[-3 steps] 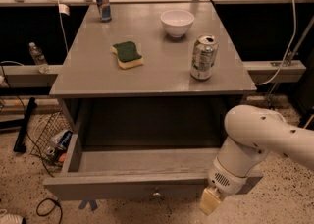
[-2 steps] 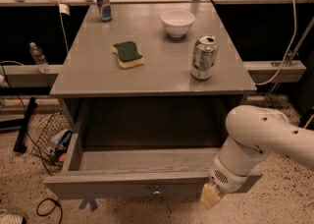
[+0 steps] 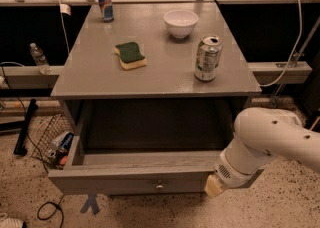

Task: Close top drawer

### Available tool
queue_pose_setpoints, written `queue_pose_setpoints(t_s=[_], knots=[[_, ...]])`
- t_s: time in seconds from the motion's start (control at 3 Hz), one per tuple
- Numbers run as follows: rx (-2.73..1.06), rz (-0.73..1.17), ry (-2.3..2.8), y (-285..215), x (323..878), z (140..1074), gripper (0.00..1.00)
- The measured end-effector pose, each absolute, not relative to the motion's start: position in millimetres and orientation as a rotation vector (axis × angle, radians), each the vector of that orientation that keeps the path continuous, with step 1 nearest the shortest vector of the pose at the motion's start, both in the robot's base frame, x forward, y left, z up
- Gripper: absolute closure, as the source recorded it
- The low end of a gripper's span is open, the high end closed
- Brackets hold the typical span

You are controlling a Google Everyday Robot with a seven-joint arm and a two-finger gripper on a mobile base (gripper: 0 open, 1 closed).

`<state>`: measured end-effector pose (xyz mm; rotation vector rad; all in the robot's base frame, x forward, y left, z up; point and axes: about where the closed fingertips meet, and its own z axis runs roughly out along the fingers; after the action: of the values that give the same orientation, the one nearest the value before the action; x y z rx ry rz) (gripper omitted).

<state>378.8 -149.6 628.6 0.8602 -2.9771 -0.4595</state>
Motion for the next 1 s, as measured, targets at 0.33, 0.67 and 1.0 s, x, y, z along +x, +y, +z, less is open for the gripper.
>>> queue_pose_setpoints(t_s=[0.33,0.67,1.0], knots=[[0.86,-0.459,-2.977,-150,379,629,1.0],[0.85,-0.46,-2.992,-151,381,630,1.0],[0.865,-0.47,-3.077,-153,403,640,1.0]])
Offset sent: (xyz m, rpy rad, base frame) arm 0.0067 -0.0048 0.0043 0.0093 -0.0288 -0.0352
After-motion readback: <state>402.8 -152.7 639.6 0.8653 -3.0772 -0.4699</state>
